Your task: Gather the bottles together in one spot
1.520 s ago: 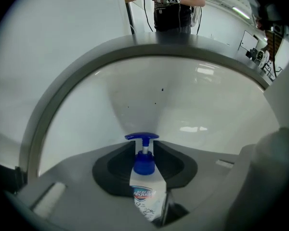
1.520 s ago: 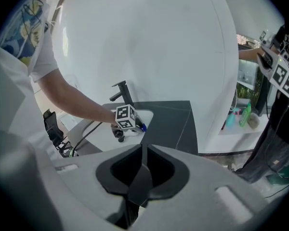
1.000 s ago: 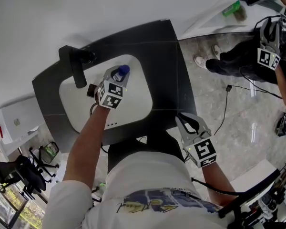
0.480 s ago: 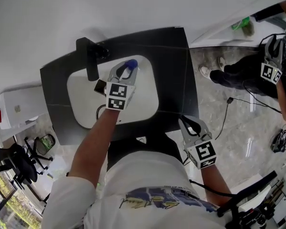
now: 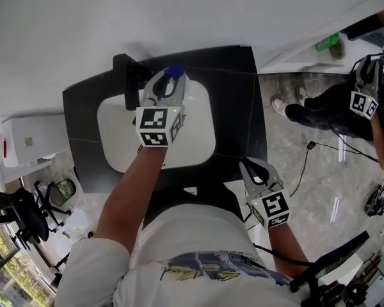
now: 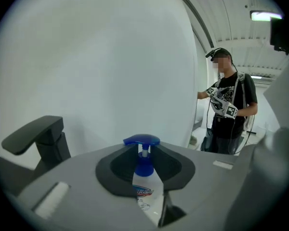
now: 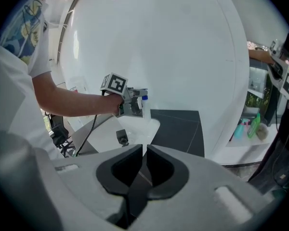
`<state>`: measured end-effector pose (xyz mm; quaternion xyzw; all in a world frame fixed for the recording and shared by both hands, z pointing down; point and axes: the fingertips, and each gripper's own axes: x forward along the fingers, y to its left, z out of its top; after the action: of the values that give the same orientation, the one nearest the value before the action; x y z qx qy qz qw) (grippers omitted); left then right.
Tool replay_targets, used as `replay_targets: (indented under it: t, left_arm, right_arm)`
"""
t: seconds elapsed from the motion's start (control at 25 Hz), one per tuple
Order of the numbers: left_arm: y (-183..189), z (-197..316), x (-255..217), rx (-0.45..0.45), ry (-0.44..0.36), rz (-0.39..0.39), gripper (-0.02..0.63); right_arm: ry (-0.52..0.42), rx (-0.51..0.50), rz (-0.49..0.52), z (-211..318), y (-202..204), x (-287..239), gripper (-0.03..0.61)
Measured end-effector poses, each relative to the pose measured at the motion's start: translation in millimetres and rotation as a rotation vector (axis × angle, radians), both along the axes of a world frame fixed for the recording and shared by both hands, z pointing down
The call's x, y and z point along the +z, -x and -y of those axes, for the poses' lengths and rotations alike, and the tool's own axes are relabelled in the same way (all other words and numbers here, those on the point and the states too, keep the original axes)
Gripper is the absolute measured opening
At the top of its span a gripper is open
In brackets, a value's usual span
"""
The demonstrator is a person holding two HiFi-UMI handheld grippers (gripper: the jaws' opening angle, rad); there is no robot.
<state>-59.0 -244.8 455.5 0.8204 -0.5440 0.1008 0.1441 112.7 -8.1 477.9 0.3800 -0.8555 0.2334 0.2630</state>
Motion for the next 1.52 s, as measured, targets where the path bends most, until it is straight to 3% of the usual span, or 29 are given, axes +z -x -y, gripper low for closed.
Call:
replay_targets:
  t: [0.52,0.88,1.08,1.36,1.52]
  left_arm:
    - [33,62,-7,-0.220,-0.061,-0.006,0.081]
    - [34,51,-2,-0.231,-0.102,0.021,0.085]
    - [29,47,0,-0.184,-0.101,0.026,0.154]
    - [22,46,2,-0.149,-0.130,0.083,0.196]
    - [21,48,3,-0.190,-0.157,0.046,0.296]
  right_arm:
    - [0.020,0.034,-0.033,-3,-29,3,0.029]
    - [0.026,0.027,-0.028,-5,-26,7,0.029]
    - [0.021,0.014,-0.020,-5,-17,7,0.029]
    - [0.027,0.013,-0.022,-15,-11,8,0.029]
    - [0.034,0.016,-0.031,-21,-9,8,0.029]
